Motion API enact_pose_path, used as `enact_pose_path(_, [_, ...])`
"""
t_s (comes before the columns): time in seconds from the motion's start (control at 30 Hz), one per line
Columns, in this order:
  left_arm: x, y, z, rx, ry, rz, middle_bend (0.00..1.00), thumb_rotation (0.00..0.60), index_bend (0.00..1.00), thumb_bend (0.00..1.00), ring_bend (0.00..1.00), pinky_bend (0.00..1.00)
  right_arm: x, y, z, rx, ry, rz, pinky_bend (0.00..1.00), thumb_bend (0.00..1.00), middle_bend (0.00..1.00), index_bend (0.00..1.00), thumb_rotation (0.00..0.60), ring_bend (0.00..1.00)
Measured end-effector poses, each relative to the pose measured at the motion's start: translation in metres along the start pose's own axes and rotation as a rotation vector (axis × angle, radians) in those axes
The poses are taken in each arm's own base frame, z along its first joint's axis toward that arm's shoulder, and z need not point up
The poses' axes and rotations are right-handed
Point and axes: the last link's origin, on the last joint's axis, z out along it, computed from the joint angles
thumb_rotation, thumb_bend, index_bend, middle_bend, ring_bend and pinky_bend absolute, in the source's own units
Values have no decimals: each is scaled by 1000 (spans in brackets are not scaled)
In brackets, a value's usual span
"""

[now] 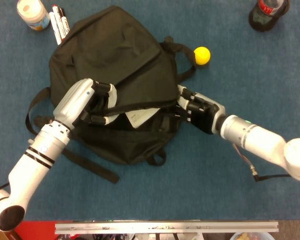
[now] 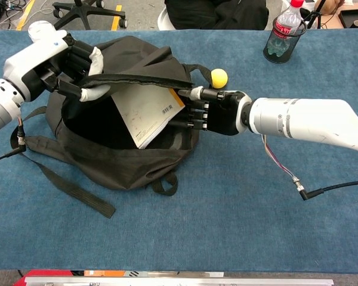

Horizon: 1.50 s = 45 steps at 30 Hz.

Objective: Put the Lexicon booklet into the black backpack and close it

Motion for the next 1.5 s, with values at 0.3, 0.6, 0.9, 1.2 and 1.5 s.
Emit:
enact_pose_path(0.3, [1,-5,4,23,0,-1,789,600,719,326,767,937,14,-5,-38,-19,2,-164,100,706,0,0,600,0])
enact_pose_path(0.6, [-4,-5,5,37,-33,3,724,600,605,323,718,885,26,-4,-84,-36,39,-413,96,706,0,0,600,0])
enact_pose_path(0.9, [-13,-3,2,77,-139,36,484,600,258,317,469,694,44,-22,-131,61,146,-557,96,706,0,0,600,0])
enact_pose_path(1.2, [-17,0,1,132,-231,117,218,600,0,243,203,373,64,-41,-159,133,248,-630,96,706,0,0,600,0])
enact_pose_path(1.5, [-19,-2,-2,161,-282,258,99,600,0,234,95,267,73,-44,-166,141,301,-714,96,706,0,0,600,0])
